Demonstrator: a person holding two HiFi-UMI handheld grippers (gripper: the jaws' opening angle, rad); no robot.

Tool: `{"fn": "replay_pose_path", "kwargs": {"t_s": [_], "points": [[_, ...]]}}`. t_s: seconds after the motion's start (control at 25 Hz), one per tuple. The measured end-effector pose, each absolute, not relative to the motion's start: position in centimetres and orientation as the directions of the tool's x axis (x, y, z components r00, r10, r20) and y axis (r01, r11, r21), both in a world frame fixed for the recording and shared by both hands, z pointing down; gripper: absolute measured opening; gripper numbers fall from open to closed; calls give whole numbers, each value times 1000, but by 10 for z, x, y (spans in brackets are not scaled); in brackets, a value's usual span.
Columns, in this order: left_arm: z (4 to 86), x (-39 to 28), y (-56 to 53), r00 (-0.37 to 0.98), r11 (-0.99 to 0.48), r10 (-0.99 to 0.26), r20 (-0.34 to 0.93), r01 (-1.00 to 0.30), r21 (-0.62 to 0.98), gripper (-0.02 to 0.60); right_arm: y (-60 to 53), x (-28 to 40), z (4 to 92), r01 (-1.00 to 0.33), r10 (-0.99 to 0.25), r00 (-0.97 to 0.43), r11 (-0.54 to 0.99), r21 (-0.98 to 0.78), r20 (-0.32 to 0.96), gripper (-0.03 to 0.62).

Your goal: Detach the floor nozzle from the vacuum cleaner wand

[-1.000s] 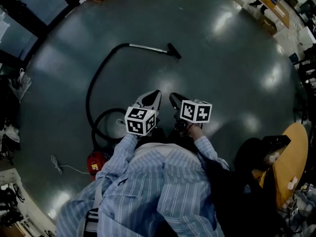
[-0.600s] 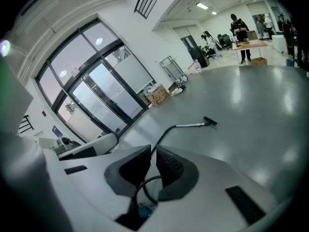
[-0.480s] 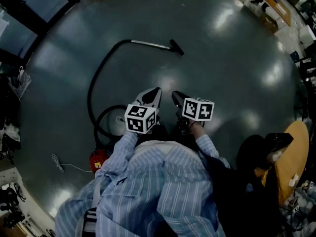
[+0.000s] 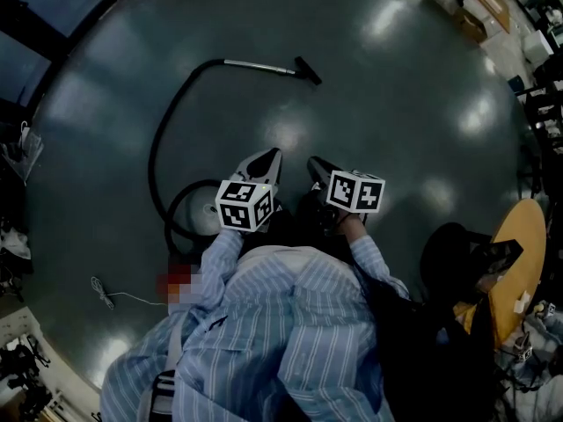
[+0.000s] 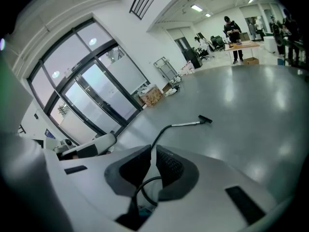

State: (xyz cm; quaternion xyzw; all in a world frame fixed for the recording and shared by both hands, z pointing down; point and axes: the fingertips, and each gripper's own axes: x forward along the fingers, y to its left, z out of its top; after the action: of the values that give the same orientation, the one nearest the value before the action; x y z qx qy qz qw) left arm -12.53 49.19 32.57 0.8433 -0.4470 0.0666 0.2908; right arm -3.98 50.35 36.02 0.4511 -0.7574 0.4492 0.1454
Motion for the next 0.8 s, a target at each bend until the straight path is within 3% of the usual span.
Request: {"fn": "replay_pose_path", "kwargs": {"t_s": [0.48, 0.8], "points": [[350, -124, 439, 563, -362, -723, 401, -803, 473, 6, 453, -31, 388, -805, -502, -570, 183, -564, 650, 38], [357, -110, 343, 500, -282, -747, 438, -835, 472, 6, 346, -9, 395, -797, -455, -595, 227, -560, 662, 38]]}}
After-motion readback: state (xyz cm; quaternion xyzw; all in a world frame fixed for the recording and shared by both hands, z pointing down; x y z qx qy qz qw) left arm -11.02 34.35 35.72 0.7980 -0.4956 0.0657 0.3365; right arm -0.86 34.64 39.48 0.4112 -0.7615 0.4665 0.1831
